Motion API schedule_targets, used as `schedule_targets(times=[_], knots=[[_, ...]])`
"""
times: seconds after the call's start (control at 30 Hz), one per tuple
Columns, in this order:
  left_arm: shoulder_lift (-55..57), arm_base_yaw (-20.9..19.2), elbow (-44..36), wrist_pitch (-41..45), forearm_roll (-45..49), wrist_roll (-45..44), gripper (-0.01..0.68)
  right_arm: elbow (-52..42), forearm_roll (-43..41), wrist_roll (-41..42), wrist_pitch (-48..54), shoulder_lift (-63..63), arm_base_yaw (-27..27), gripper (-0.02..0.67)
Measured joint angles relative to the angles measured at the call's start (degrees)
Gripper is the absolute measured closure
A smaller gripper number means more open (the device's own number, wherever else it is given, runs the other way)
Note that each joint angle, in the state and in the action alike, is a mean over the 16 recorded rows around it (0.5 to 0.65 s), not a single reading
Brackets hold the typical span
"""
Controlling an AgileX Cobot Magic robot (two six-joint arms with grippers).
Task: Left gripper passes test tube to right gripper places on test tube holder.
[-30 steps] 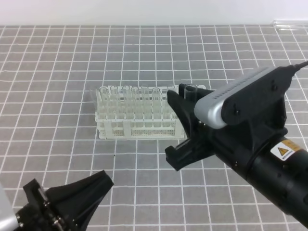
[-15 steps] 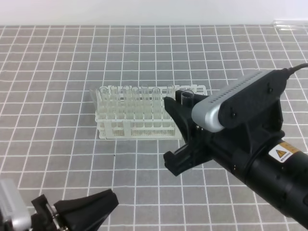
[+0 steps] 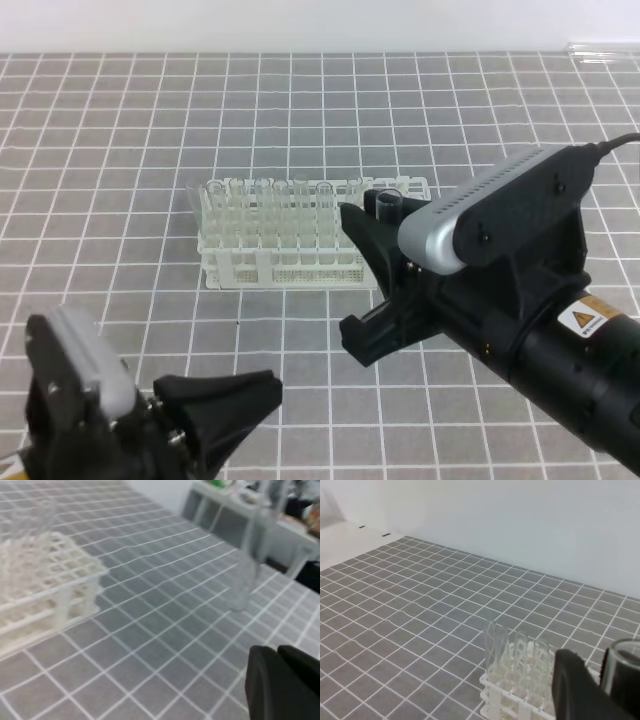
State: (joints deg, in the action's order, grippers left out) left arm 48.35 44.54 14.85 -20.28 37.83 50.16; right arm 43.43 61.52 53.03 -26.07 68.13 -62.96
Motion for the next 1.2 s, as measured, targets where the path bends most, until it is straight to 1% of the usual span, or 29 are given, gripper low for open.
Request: schedule_targets(times=[0.17,0.3,0.47,0.67,0.77,0.93,1.2], knots=[[-5.72,0.0,0.64,3.56,9.12,9.47,0.673,0.0,0.06,0.0,0.05,0.0,0.0,0.559],[-12.3,0.0,0.59,8.87,14.57,16.18,0.673,0.0,0.08,0.0,0.09,0.0,0.0,0.559],[-21.54,0.04,0.0,17.78,17.07,19.85,0.673,0.0,0.1,0.0,0.54,0.0,0.0,0.559],[-30.61,0.51,-2.13,25.42,16.09,19.98,0.673,0.0,0.14,0.0,1.22,0.0,0.0,0.559],[-33.91,0.9,-4.03,27.5,15.09,19.29,0.673,0.0,0.16,0.0,1.54,0.0,0.0,0.559],[-36.69,1.56,-8.05,27.11,13.77,18.3,0.673,0.0,0.23,0.0,1.82,0.0,0.0,0.559],[-37.58,2.17,-13.66,26.06,13.66,17.69,0.673,0.0,0.26,0.0,1.77,0.0,0.0,0.559]])
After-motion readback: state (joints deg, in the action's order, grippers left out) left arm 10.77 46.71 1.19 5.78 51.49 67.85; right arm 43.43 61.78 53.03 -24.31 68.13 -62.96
